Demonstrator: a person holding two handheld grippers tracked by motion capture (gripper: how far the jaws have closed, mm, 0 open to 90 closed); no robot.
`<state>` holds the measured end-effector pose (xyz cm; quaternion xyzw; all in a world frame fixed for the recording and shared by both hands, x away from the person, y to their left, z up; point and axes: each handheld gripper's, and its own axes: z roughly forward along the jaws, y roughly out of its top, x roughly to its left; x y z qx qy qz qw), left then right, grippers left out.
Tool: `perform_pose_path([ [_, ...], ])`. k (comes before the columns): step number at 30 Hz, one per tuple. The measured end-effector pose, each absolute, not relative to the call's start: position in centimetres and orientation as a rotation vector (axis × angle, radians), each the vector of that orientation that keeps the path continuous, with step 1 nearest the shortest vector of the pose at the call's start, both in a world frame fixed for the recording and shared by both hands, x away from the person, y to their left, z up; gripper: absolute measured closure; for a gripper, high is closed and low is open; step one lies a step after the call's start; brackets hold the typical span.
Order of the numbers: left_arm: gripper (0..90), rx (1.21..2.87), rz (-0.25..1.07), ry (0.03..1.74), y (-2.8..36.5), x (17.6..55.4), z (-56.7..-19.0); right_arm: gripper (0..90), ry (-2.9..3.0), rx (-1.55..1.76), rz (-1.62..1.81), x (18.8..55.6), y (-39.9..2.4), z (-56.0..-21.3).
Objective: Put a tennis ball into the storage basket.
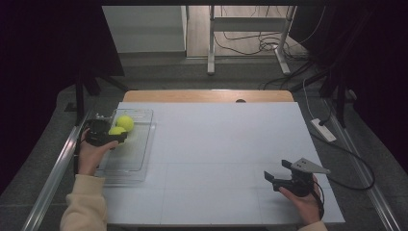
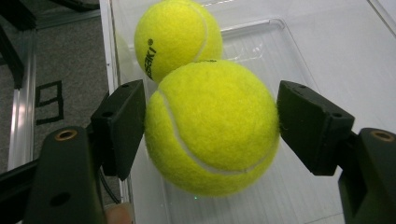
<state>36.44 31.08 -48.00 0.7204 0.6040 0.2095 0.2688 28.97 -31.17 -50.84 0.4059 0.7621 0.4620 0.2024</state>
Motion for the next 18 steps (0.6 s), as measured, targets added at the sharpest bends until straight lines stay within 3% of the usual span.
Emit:
perform_pose_path([
  [7, 15.6, 1.897, 0.615, 1.607, 30.9, 36.0, -47.3, 12.6, 2.127, 1.133, 1.289, 28.9, -31.2, -50.8],
  [18, 13.7, 1.860, 0.591, 1.532, 30.4, 35.4, -46.7, 12.6, 2.122, 1.135, 1.289, 28.9, -31.4, -50.8],
])
